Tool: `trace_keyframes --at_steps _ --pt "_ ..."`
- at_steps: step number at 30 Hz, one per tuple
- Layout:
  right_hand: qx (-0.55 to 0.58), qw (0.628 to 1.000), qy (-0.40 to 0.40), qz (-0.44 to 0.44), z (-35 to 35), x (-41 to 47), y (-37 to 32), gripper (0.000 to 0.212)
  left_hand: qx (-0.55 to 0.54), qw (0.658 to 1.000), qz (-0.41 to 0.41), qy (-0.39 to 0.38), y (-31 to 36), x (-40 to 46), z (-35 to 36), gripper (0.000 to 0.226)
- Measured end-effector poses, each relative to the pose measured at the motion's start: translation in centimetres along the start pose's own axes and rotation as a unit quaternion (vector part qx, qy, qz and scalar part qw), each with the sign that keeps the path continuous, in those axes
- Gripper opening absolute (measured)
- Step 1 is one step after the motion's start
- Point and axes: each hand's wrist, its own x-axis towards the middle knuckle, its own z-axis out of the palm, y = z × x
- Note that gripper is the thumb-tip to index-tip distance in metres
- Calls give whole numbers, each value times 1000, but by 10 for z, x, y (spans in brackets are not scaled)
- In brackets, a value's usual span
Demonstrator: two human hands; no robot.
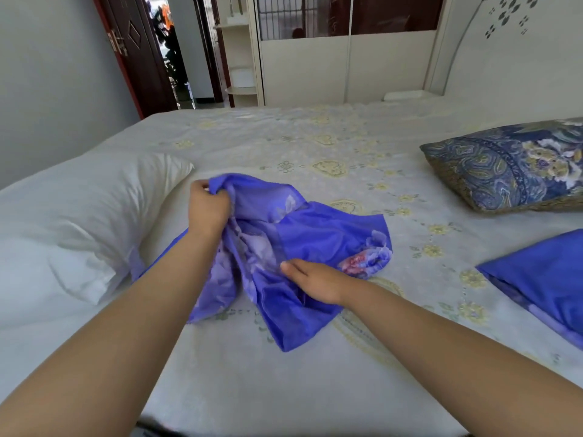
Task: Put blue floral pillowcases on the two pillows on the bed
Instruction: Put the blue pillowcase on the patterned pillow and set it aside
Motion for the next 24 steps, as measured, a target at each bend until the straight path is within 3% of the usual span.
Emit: trace_keyframes --at_steps 2,3,5,8,9,11,13,15,17,19,22,24 --pt "44 997 62 -8 -6 -2 7 33 147 989 -6 -19 -13 -8 6 64" --pt "61 993 100 -5 -11 -3 13 31 211 977 31 -4 -18 -14 10 73" --pt "126 973 192 23 -28 -6 36 26 271 953 131 -17 -20 -30 26 77" --pt "242 908 329 91 -65 -7 78 24 300 917 256 -63 -13 -48 55 67" --pt "266 878 380 121 -84 -7 98 26 309 900 297 -79 -9 -54 68 61" --pt "365 779 472 192 -124 -11 138 40 300 880 339 -143 -1 -66 95 53" --pt "440 668 539 264 -168 -23 179 63 264 877 312 -251 5 -82 128 51" --pt "463 603 556 337 -205 -44 211 85 242 867 241 -364 3 -99 164 55" --pt "490 586 534 362 -227 -61 236 92 222 861 144 -434 -8 -111 192 57" --pt "484 614 507 362 -241 -69 253 90 226 846 71 -477 -23 -122 212 45" --pt "481 659 467 342 -255 -64 279 85 362 773 119 -506 -34 -133 235 27" --pt "529 664 436 299 -259 -55 288 63 413 740 150 -509 -33 -133 241 27"
